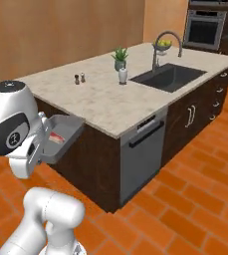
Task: Take the meat container that has the steak and place it on the second highest rack of the freezer. Then take the vegetable container that has the lemon wedge and bell pepper and place it on the highest rack of the freezer.
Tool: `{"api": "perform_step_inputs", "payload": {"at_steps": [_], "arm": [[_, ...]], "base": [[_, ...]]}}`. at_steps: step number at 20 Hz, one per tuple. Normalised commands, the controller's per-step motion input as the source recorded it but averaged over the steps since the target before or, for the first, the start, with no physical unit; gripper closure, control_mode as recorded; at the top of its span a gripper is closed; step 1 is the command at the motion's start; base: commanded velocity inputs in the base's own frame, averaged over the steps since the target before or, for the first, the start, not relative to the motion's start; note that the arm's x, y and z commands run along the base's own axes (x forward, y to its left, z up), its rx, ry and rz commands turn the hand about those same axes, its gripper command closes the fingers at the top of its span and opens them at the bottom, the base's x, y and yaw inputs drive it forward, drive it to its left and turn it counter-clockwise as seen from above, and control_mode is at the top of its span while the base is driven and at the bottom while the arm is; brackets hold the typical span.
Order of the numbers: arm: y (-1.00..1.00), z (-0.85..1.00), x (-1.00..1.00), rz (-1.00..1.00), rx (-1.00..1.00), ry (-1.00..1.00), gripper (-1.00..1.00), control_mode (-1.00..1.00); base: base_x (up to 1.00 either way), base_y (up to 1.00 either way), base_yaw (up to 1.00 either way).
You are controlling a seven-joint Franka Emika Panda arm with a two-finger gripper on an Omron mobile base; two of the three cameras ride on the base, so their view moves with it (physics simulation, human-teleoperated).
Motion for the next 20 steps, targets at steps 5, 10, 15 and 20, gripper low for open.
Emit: {"api": "perform_step_inputs", "payload": {"at_steps": [5, 10, 15, 20], "arm": [[0.0, 0.0, 0.0, 0.0, 0.0, 0.0, 1.0, 1.0], [0.0, 0.0, 0.0, 0.0, 0.0, 0.0, 1.0, 1.0], [0.0, 0.0, 0.0, 0.0, 0.0, 0.0, 1.0, 1.0], [0.0, 0.0, 0.0, 0.0, 0.0, 0.0, 1.0, 1.0]], "base": [[-0.11, 0.0, 1.0], [0.18, -0.03, 0.93], [0.46, -0.41, 0.67], [0.49, -0.97, 0.17]]}}
